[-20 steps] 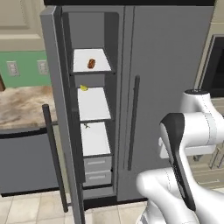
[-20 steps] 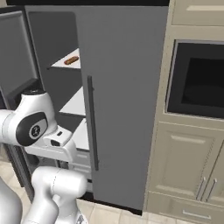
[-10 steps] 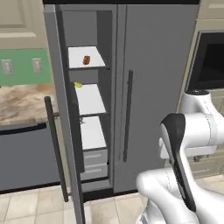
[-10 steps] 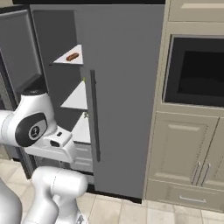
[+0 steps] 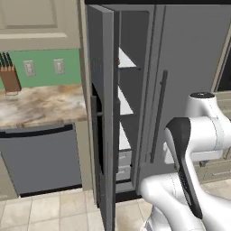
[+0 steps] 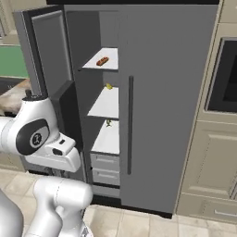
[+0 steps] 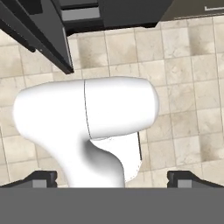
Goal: Store the hot dog in the freezer for long-term storage. Close the freezer door after placing the cooked food.
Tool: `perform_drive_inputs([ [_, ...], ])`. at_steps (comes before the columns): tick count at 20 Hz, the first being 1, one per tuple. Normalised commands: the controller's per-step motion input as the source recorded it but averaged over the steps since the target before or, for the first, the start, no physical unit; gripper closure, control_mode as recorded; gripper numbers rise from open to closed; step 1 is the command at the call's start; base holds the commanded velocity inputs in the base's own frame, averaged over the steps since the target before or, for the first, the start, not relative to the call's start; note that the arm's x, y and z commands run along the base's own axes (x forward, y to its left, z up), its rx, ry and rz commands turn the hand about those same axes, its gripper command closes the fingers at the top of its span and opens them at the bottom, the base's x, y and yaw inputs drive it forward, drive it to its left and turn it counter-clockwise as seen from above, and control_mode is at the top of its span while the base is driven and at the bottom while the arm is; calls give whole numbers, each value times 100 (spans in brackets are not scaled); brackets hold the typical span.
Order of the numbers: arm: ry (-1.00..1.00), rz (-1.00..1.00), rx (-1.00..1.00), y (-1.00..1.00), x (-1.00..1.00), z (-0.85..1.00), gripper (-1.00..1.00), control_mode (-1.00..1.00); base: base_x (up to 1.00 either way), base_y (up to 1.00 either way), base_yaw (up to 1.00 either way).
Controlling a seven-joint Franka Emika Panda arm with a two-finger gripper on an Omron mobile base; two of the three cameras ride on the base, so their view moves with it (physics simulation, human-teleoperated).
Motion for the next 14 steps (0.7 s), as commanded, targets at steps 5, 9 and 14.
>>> perform_drive_inputs([
  [5,0,0,0,0,0,0,-100,100,-10,46,0],
  [9,0,0,0,0,0,0,-100,100,-1,42,0],
  [14,0,0,0,0,0,0,-100,100,0,26,0],
])
